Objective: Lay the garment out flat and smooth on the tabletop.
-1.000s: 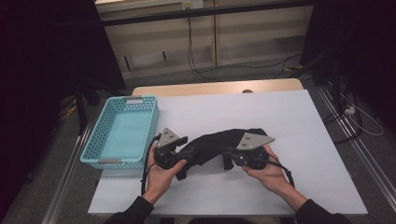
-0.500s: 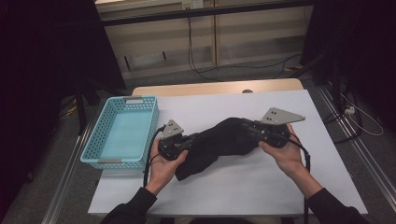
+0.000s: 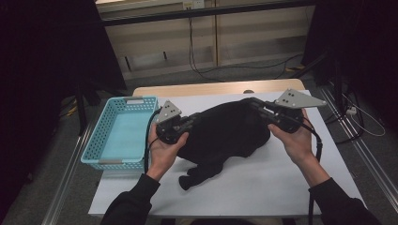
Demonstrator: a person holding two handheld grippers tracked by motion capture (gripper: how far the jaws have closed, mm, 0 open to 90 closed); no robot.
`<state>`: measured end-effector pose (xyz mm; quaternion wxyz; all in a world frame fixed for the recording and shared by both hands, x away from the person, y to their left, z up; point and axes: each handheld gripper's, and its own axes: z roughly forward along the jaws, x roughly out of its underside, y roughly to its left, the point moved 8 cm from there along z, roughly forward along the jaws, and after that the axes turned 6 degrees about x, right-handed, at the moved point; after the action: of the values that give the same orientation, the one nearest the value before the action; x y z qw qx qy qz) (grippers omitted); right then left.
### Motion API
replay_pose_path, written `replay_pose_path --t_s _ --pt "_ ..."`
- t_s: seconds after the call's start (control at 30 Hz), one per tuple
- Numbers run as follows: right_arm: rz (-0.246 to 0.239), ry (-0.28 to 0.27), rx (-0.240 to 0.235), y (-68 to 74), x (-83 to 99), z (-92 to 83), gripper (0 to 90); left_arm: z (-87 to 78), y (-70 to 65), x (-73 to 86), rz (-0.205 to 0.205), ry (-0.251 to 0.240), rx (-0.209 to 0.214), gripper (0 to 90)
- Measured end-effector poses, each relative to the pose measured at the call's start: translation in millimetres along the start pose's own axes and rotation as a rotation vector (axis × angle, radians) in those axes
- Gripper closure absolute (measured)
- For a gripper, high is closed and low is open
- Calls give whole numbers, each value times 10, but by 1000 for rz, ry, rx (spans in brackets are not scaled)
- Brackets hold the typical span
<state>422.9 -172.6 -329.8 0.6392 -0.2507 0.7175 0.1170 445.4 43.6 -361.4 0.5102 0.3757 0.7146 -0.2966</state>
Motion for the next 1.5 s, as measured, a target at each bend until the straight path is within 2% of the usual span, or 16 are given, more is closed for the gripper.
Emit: replay_pose_path --t_s 0.07,0.17,0.2,0.3,0.47,0.5,0.7,0.87,0.97,1.13,1.2,1.23,1.27,1.3,1.43,1.5 --pt "1 5 12 -49 12 -19 849 40 23 -3 4 3 -7 868" --pt "7 45 33 -120 211 5 849 205 49 125 12 54 -7 851" --pt "7 45 33 -120 211 5 849 205 49 125 12 54 -7 845" --pt "23 114 60 -218 483 87 849 390 100 303 -17 103 2 814" --pt "35 163 89 -328 672 138 849 448 160 468 -49 140 1 676" --pt "49 184 107 -394 753 139 849 423 200 536 -58 152 -12 643" --pt "53 254 136 -496 1011 113 848 264 223 681 -85 173 -8 508" --pt "47 267 158 -561 1078 40 848 140 185 786 -77 193 -8 431" --pt "62 268 170 -622 1111 -54 846 42 93 921 -77 215 8 408" --pt "48 286 177 -610 1191 -150 844 -74 -29 1038 -78 240 24 412" --pt "40 305 198 -625 1255 -209 845 -153 -76 1092 -76 246 25 431" --pt "30 339 262 -688 1333 -281 849 -229 -109 1147 -82 256 41 451" --pt "30 339 262 -688 1333 -281 849 -229 -109 1147 -82 256 41 487" --pt "32 357 314 -749 1396 -357 851 -291 -154 1208 -77 266 74 543" --pt "42 363 291 -731 1459 -415 845 -299 -243 1300 -82 291 113 565" --pt "40 371 247 -646 1502 -418 804 -254 -302 1319 -73 303 134 560"
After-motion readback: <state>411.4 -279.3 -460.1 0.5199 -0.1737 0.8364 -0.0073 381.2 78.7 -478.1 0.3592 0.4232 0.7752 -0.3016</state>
